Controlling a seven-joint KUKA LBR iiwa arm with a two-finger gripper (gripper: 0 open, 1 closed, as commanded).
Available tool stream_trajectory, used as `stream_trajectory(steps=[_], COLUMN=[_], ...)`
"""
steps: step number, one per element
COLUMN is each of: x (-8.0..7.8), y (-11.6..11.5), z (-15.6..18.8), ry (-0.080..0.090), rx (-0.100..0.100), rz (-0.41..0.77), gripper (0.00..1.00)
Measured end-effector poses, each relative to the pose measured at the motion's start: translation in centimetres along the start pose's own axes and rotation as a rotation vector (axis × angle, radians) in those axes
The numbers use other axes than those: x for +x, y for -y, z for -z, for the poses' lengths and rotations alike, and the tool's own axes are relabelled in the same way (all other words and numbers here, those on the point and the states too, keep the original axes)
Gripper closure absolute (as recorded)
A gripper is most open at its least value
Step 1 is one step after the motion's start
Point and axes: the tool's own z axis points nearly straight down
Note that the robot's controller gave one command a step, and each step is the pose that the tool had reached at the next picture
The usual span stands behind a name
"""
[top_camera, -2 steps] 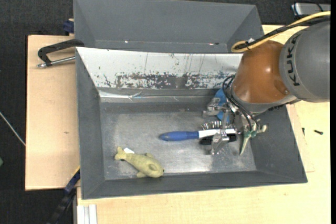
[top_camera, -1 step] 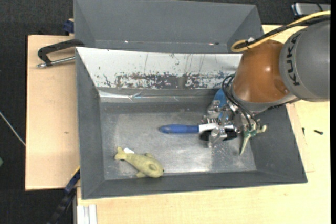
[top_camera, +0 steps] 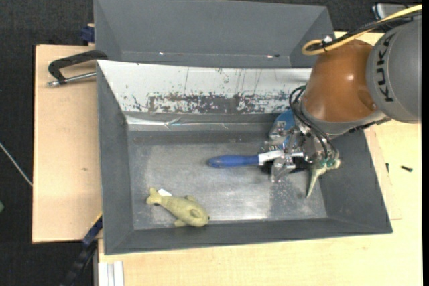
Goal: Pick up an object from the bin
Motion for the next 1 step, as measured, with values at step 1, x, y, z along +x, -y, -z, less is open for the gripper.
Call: stream_trajectory(steps=[1], x=[-0.31], y=[-0.02], z=[5.95], ry=[0.004], rx=[0.001], rz=[0.000], gripper=[1.00])
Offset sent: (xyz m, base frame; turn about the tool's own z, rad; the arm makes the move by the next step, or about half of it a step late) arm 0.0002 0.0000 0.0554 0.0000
